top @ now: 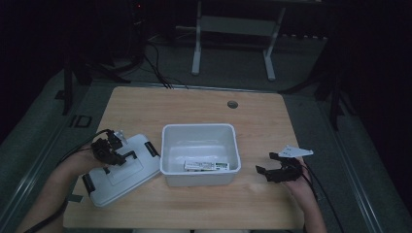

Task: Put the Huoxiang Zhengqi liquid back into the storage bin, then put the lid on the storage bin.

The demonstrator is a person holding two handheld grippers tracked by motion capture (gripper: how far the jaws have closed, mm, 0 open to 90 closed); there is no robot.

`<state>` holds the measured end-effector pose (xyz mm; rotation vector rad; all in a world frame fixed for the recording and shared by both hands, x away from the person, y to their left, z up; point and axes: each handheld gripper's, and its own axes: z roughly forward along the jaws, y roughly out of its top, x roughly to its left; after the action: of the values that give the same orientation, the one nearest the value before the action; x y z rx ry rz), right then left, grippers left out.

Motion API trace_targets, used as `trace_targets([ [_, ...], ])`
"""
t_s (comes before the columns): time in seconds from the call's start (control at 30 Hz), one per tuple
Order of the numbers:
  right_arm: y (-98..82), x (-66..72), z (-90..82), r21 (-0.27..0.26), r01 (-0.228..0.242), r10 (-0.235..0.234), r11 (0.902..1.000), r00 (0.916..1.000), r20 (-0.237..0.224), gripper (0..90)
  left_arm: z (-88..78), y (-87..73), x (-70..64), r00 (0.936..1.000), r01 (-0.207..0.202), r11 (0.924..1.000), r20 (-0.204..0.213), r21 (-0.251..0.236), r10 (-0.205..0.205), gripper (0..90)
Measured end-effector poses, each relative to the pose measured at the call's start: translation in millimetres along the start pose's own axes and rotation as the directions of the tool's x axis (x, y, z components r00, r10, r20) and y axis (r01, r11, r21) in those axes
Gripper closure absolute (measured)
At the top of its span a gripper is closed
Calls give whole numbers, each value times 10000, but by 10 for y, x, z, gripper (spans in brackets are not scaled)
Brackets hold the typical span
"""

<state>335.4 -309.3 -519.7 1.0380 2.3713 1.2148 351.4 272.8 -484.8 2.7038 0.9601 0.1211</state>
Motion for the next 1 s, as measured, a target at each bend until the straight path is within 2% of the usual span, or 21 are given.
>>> trace_targets([
  [0.03,-48,14,5,-41,3,-2,10000,9998,182,144,-1,1,5,10000,15,10000,25,15,-15,827],
  [0.13,-94,17,9,-156,-87,91,9998,9996,263,143,-2,2,4,10000,37,10000,47,24,-38,827],
  [0.17,-135,14,6,-274,-125,139,9995,9986,505,143,-2,1,-1,10000,30,10000,55,39,-31,827],
  [0.23,-175,1,0,-370,-242,266,9990,9976,642,143,-2,0,-1,10000,19,10000,93,41,-19,827],
  [0.27,-175,1,0,-370,-242,266,9990,9976,642,143,-2,0,-1,10000,19,10000,93,41,-19,830],
  [0.37,-248,-1,-2,-348,-223,257,9991,9945,1013,143,2,-6,2,9999,66,10000,91,-5,-66,830],
  [0.57,-370,-33,-32,-608,-656,715,9960,9923,1011,143,-4,-19,7,9998,80,9999,171,-113,-78,834],
  [0.8,-389,-28,-46,-673,-755,813,9949,9928,879,143,-25,-33,-1,9995,-22,10000,302,7,22,834],
  [1.0,-389,-32,-39,-656,-785,834,9948,9936,757,142,-164,-71,0,9994,18,9999,356,-128,-13,834],
])
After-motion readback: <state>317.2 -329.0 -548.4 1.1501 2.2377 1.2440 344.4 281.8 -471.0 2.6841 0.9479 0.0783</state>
